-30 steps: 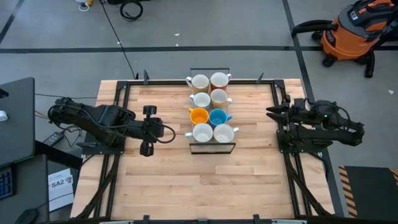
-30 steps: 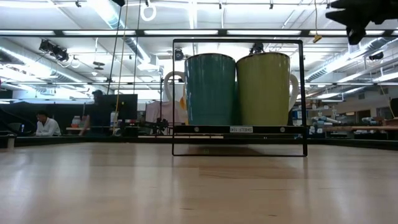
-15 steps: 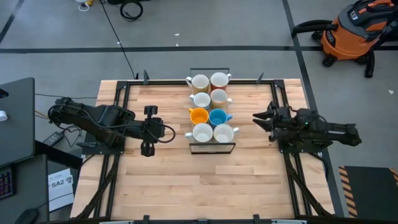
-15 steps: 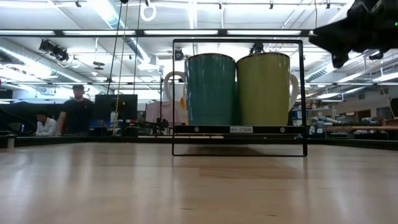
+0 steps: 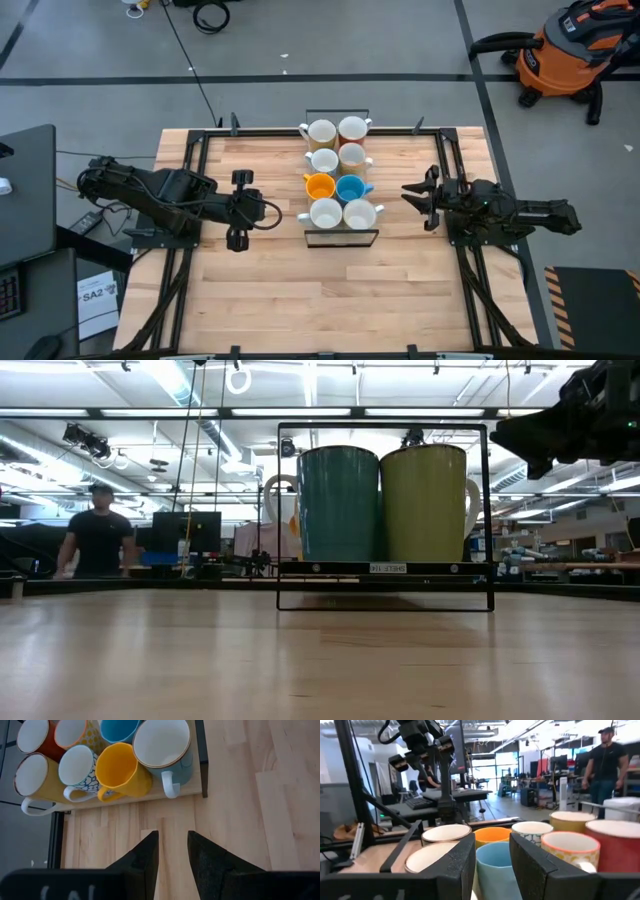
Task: Place coffee mugs
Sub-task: Return to Home Position
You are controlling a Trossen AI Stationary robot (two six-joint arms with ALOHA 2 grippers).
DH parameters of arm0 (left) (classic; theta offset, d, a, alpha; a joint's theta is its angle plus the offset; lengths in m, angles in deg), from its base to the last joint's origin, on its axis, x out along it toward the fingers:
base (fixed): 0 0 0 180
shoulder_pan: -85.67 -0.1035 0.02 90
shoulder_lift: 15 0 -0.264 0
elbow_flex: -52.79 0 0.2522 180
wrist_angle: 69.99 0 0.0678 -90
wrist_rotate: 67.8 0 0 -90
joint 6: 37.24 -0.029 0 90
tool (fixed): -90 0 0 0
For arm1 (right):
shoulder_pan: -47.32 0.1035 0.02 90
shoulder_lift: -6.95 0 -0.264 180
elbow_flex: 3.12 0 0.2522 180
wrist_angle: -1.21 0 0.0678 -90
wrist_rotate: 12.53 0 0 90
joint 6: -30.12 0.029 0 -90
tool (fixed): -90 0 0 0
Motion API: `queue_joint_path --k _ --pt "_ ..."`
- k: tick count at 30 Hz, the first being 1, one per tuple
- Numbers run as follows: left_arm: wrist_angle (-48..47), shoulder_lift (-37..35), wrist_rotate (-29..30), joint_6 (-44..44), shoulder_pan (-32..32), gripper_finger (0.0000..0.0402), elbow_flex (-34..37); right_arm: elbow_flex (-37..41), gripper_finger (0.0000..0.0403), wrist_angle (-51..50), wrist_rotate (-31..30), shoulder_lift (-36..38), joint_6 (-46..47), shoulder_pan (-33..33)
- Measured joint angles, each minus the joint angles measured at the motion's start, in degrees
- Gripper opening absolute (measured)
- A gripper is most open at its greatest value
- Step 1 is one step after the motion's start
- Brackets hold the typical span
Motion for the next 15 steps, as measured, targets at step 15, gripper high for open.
queue_joint_path --k 15 --pt "0.01 0.0 -0.02 7.31 -0.05 0.011 0.0 0.0 0.0126 0.12 -0.02 -0.02 -4.46 0.0"
